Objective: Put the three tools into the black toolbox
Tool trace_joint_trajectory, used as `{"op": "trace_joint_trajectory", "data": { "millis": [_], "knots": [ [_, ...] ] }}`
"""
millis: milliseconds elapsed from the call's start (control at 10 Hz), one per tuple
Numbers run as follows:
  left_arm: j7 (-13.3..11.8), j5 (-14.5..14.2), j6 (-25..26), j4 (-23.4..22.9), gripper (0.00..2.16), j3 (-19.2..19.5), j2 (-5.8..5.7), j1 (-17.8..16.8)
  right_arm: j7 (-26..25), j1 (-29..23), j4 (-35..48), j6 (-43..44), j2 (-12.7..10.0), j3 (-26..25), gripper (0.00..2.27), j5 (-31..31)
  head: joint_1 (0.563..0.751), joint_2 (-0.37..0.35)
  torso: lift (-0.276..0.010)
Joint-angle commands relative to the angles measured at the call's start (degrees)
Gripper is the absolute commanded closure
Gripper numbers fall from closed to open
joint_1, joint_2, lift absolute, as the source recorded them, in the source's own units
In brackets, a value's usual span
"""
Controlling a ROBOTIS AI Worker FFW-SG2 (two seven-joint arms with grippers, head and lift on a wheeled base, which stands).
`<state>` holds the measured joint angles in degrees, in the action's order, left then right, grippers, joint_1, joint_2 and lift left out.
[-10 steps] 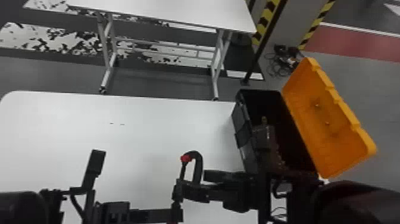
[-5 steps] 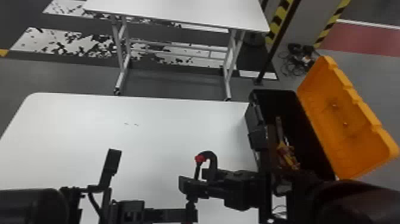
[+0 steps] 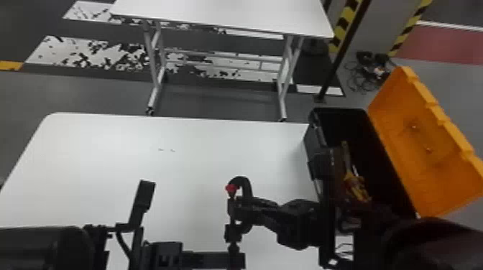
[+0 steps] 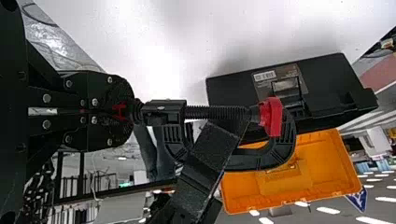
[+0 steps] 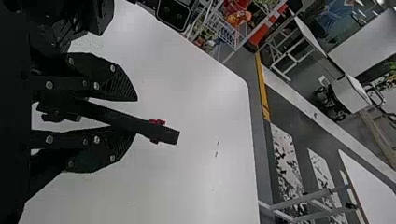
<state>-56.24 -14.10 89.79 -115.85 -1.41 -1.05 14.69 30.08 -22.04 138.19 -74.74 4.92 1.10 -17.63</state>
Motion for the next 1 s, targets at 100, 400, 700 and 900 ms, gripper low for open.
{"op": "trace_joint_trajectory", "data": {
  "millis": [100,400,700,900],
  "knots": [
    [-0.1,0.0,0.2,0.0,2.14,0.4,0.0,0.0,0.0,-0.5,0.2,1.1,0.0,-0.4,2.24,0.0,0.695,-0.116,-0.051],
    [-0.3,0.1,0.2,0.0,0.79,0.8,0.0,0.3,0.2,-1.4,1.1,1.6,0.0,-2.0,2.24,-0.3,0.695,-0.12,-0.051],
    [-0.3,0.0,0.2,-0.4,0.0,2.7,0.0,2.3,-1.3,-1.7,9.5,1.8,0.4,-8.0,2.24,1.8,0.695,-0.161,-0.051],
    [-0.3,0.0,0.2,-1.7,0.0,3.8,0.0,3.9,-3.7,-0.5,11.8,3.6,1.2,-13.4,2.24,2.0,0.695,-0.233,-0.051]
  ]
}}
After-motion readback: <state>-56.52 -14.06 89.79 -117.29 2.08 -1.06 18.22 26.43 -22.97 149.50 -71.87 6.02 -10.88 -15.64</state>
